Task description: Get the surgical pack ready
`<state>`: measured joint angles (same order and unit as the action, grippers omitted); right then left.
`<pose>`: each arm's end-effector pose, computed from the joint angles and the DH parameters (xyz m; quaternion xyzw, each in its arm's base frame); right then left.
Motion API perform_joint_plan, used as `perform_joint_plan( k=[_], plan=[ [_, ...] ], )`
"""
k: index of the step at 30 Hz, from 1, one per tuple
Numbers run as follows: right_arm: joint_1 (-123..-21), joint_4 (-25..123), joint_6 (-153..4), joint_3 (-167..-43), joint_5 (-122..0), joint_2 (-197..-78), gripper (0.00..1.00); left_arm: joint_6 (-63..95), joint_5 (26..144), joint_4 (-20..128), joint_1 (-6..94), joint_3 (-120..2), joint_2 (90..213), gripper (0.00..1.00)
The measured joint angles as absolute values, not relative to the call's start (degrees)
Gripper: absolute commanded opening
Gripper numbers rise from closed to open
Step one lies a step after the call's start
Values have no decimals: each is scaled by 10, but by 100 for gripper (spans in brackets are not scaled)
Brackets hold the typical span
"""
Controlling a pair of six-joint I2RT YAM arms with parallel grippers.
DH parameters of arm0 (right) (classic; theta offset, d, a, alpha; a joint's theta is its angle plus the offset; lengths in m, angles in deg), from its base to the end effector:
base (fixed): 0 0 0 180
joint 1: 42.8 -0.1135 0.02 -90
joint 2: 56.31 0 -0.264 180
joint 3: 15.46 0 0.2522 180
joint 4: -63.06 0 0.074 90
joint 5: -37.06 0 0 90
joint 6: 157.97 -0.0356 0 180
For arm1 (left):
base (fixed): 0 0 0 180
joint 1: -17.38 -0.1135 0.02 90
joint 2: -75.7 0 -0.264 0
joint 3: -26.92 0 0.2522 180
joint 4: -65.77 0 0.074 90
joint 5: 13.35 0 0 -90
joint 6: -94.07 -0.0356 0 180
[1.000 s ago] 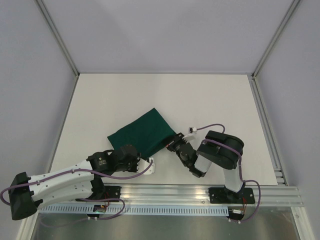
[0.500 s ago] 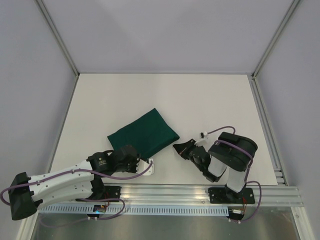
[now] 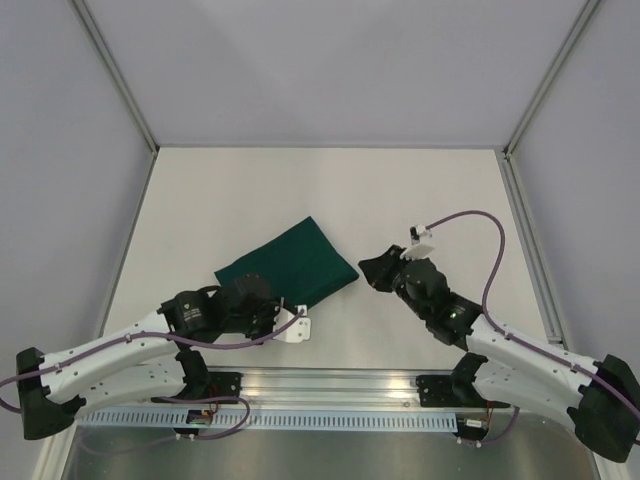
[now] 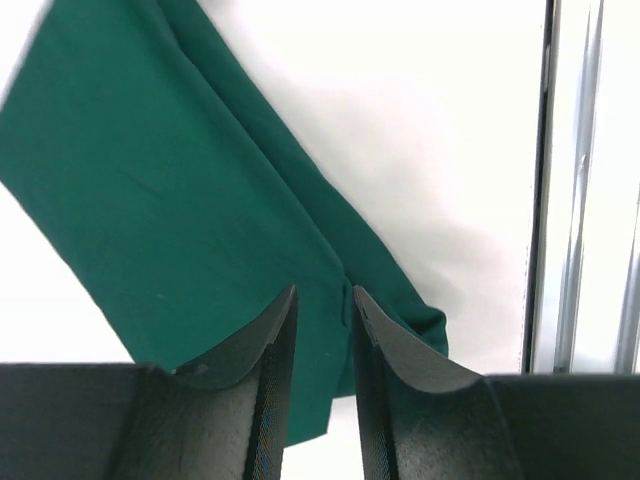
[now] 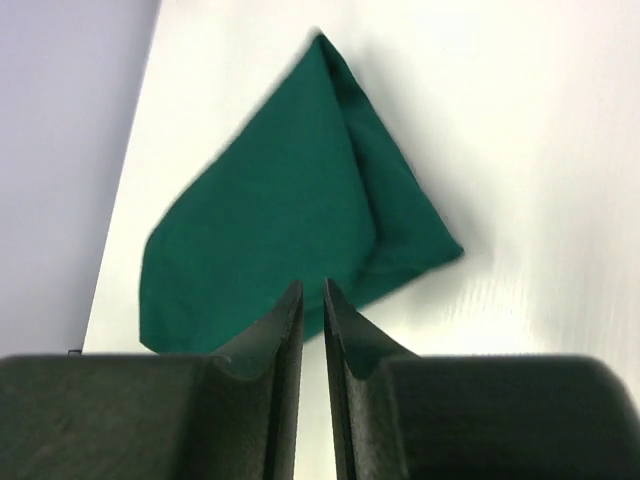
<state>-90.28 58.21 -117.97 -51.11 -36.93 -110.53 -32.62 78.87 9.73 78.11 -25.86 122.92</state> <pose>0.1451 0.1437 0.2043 0.0946 0.8259 0.3318 0.4460 0.0777 -0.1415 0.2472 0.7113 0.6160 -0.0882 0.3268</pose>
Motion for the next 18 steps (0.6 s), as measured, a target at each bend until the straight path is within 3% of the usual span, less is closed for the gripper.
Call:
perform_joint_plan(
  k=[3,8,13,18],
  plan=[
    [-902,519,-1114,-595,-358,-1087,13,-317,805,99,781,-291,1229,38],
    [-903,507,-1021,-698,-403,-1197,7,-297,764,137,777,-303,1288,38],
    [-909,554,-1000,-685,-465,-1302,4,-284,726,179,736,-312,1404,35],
    [-912,609,-1008,-629,-491,-1358,2,-286,721,193,729,-308,1438,34]
  ],
)
